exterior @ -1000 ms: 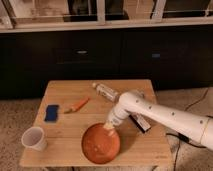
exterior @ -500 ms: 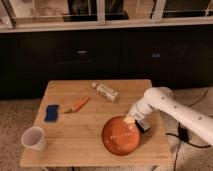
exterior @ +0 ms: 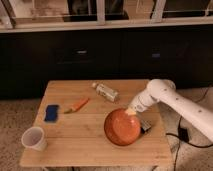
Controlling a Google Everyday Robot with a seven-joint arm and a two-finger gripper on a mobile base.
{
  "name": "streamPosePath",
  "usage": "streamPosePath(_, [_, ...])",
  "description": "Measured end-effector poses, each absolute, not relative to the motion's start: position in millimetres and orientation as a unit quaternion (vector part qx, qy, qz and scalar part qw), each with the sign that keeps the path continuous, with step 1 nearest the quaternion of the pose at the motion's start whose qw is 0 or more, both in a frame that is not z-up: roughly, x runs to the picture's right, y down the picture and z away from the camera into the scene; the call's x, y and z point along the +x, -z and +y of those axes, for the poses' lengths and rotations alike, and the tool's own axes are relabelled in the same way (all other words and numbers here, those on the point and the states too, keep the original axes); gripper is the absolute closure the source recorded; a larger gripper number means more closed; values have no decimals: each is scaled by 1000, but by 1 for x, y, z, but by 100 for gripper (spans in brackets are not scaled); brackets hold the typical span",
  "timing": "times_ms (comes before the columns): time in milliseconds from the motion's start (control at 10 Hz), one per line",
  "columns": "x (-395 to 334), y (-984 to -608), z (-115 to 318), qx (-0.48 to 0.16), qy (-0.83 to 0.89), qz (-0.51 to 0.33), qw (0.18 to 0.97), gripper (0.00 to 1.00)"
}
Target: Drag the ceramic bowl in a circle
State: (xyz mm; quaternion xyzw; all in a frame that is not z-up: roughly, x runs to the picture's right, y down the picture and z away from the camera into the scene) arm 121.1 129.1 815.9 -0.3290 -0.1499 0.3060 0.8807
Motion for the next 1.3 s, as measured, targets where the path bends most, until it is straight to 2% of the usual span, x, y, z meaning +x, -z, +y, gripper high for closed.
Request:
streamPosePath(500, [-1, -836, 99, -329, -282, -168, 885, 98])
streamPosePath(800, [-74, -844, 96, -349, -260, -184, 881, 98])
streamPosePath(1000, [-111, -846, 116, -380, -231, -199, 873, 98])
streamPosePath(1300, [-128, -830, 163, -403, -198, -208, 869, 98])
